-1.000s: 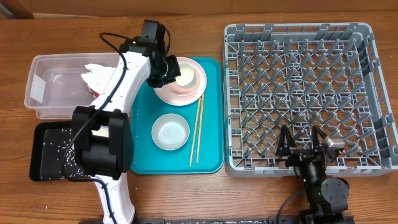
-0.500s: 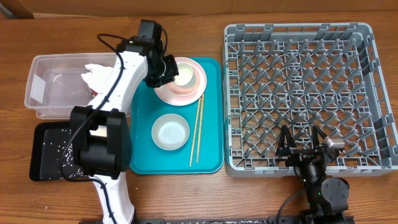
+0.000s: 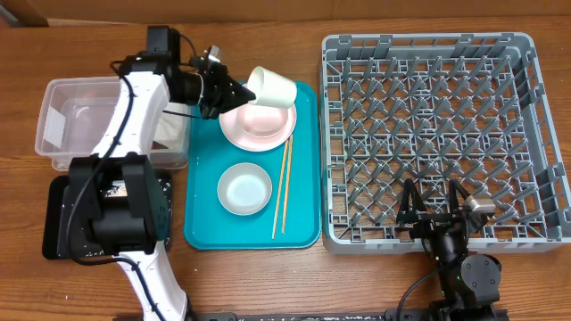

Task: Sort waste into correct bins and load items into the dishwasher

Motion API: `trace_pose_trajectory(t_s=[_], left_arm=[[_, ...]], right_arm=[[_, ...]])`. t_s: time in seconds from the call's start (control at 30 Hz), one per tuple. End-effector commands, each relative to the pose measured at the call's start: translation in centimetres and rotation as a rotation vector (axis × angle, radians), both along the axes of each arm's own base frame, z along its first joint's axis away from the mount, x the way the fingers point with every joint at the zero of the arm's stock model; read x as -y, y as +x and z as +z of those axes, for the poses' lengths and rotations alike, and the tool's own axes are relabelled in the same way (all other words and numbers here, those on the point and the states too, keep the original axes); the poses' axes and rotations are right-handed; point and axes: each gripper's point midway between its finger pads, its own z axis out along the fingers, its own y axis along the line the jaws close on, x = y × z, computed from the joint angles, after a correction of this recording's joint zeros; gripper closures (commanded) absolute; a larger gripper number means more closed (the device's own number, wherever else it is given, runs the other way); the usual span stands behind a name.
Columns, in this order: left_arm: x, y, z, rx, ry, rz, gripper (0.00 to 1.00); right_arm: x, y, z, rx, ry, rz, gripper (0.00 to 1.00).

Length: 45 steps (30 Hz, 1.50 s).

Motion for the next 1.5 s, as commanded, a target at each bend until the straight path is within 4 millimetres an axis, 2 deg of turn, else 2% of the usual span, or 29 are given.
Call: trace_pose_trajectory(t_s=[0.0,0.07,0.1,0.2,0.27,0.3,0.4,0.5,0.6,0.7,0.83,0.9,0.97,1.07,1.23,1.47], left_arm=[[1.7,-1.4,7.2,0.138,-0.267,-0.114,0.96],[2.0,-1.8,8.3,0.168,-0.327,-0.147,0.96],[2.2,-2.1,8.8,0.181,-0.359,-0.163,0.96],[2.9,-2.7,9.8,0.188,-0.416,-0.198,0.96],[3.9,-3.4,10.4,0.217,-0.453,-0.241,0.96],[4.2,-3.6,10.6,0.222,-0.464,-0.252,0.96],[5.6,-4.4,11.1,0.224,-0.5,-0.296,0.96],[7.1,-5.2,11.1,0.214,-0.505,-0.332,0.96],[8.2,-5.9,11.3,0.208,-0.509,-0.362,0.96],[8.8,-6.5,11.8,0.215,-0.511,-0.379,0.96],[8.7,-7.6,14.2,0.278,-0.508,-0.396,0.96],[8.5,-8.5,15.8,0.324,-0.506,-0.407,0.96],[8.7,-9.1,16.8,0.348,-0.506,-0.418,0.96],[9.4,-10.2,17.6,0.364,-0.509,-0.447,0.96],[12.3,-12.3,17.6,0.349,-0.523,-0.528,0.96],[13.9,-13.3,17.1,0.341,-0.496,-0.562,0.96]], right_arm=[[-3.6,-0.9,1.4,0.061,0.035,0.218,0.0],[-6.4,-2.4,3.0,0.085,0.115,0.4,0.0],[-6.6,-2.6,3.5,0.084,0.145,0.421,0.0],[-6.6,-3.7,7.5,0.138,0.206,0.442,0.0],[-7.1,-5.0,11.0,0.151,0.218,0.488,0.0],[-7.2,-5.1,11.6,0.136,0.218,0.496,0.0],[-8.1,-4.9,13.5,0.022,0.221,0.539,0.0],[-10.2,-4.1,15.4,-0.107,0.227,0.656,0.0],[-12.1,-2.3,17.2,-0.178,0.237,0.769,0.0],[-13.8,-0.9,17.4,-0.207,0.239,0.887,0.0],[-14.4,2.2,14.0,-0.333,0.276,0.878,0.0],[-14.8,2.9,13.6,-0.338,0.278,0.901,0.0],[-15.2,3.1,14.1,-0.303,0.268,0.945,0.01],[-15.9,3.3,16.0,-0.183,0.224,1.017,0.02],[-16.0,3.6,16.2,-0.159,0.215,1.021,0.02],[-16.0,3.6,17.7,-0.074,0.184,1.033,0.04]])
